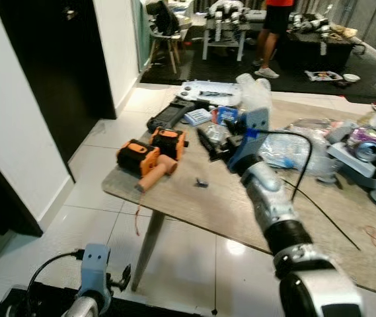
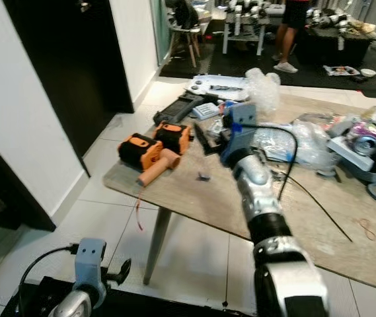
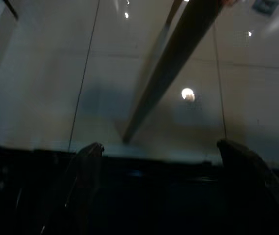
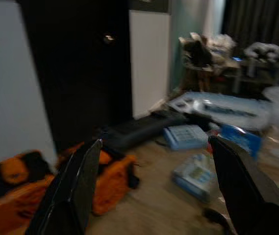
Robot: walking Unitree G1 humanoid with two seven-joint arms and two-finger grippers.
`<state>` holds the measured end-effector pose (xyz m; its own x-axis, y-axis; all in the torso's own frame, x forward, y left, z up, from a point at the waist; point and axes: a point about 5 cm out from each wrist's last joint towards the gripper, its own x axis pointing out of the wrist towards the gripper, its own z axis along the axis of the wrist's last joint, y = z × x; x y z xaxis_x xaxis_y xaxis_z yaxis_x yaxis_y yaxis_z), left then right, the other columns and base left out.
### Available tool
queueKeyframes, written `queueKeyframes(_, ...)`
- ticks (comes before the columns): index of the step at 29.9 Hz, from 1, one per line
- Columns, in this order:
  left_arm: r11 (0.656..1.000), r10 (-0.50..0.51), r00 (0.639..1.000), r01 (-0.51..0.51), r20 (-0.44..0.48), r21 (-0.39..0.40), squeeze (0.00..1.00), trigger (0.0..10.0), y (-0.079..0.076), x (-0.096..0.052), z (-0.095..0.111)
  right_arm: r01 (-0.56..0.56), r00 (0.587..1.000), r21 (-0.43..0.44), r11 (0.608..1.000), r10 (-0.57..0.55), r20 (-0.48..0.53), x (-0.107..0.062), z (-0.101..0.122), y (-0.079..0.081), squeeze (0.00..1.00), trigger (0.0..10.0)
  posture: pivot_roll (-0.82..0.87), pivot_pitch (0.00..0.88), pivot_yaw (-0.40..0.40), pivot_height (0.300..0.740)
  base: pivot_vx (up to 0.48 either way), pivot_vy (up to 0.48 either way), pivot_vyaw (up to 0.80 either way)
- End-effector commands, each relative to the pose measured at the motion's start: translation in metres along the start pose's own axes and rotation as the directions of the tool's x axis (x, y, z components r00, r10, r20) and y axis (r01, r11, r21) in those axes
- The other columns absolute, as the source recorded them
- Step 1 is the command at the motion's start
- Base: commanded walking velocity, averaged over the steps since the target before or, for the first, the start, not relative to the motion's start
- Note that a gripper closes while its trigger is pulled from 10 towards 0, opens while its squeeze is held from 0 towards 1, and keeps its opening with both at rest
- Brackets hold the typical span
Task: Picking trash to rubbish bin
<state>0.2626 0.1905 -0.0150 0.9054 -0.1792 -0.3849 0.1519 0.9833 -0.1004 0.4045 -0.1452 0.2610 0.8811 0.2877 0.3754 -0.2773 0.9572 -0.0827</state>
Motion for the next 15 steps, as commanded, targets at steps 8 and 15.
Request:
queueKeyframes(8, 0.999, -0.054, 0.998, 0.054, -0.013, 0.004, 0.0, 10.0, 0.002, -0.028, -0.029, 0.175, 0.983, -0.119, 0.977, -0.18, -0.04, -0.004, 0.007, -0.043, 1.0, 10.0, 0.05, 0.357, 0.04, 0.74, 0.0, 0.0, 0.0)
queueKeyframes(15, 0.994, -0.113, 0.993, 0.113, -0.022, -0.007, 0.0, 10.0, -0.011, -0.041, -0.044, 0.319, 0.947, -0.153, 0.935, -0.322, 0.004, -0.012, 0.021, -0.075, 1.0, 10.0, 0.05, 0.399, 0.055, 0.74, 0.0, 0.0, 0.0)
